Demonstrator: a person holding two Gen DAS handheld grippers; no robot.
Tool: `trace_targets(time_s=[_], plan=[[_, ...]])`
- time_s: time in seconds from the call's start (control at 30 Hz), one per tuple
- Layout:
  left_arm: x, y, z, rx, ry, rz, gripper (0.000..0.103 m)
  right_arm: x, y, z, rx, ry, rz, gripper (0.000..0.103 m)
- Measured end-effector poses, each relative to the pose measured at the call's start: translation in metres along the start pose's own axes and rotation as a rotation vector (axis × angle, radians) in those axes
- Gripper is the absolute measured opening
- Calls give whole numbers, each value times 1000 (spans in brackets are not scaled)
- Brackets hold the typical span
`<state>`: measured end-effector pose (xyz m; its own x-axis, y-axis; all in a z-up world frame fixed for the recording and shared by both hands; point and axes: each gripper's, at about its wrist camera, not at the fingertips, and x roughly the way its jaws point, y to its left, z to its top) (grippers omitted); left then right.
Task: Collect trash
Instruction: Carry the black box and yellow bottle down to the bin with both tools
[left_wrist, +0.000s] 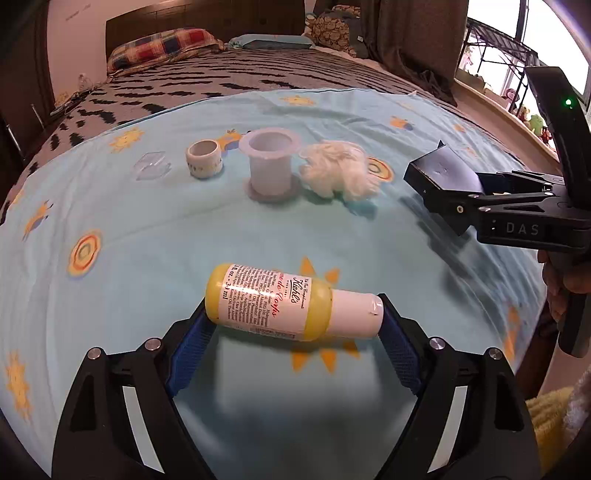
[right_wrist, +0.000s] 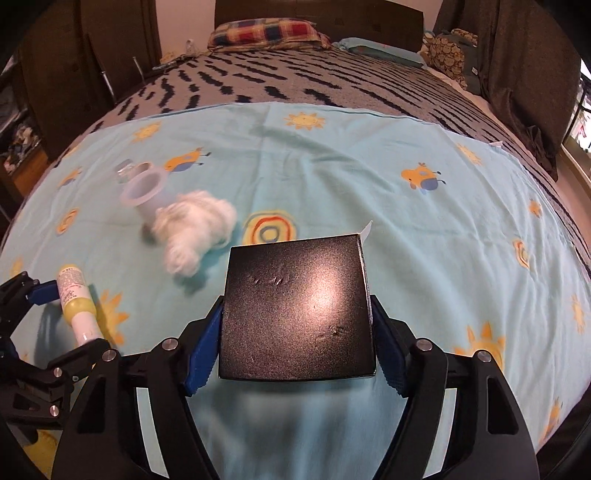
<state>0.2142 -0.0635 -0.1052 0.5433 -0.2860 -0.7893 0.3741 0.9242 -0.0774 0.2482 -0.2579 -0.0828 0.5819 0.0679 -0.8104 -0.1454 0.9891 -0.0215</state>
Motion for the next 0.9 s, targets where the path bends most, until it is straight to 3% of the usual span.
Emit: trace_targets(time_s=[0.33,0.53,0.7,0.9], plan=[[-87,-31,-53,6,-99,-5,80,-99,33,-61,-27,-113,23,74],[-120,-51,-94,29,-131,-11,80,-140,45,-104,-3,-158,41,74],[-126,-61,-129,30,-123,-19,81,-145,56,-146,5,-139,64,74],[-107,-63,-172,16,-68,-5,80,-121,61,-197,50,-53,129,74]])
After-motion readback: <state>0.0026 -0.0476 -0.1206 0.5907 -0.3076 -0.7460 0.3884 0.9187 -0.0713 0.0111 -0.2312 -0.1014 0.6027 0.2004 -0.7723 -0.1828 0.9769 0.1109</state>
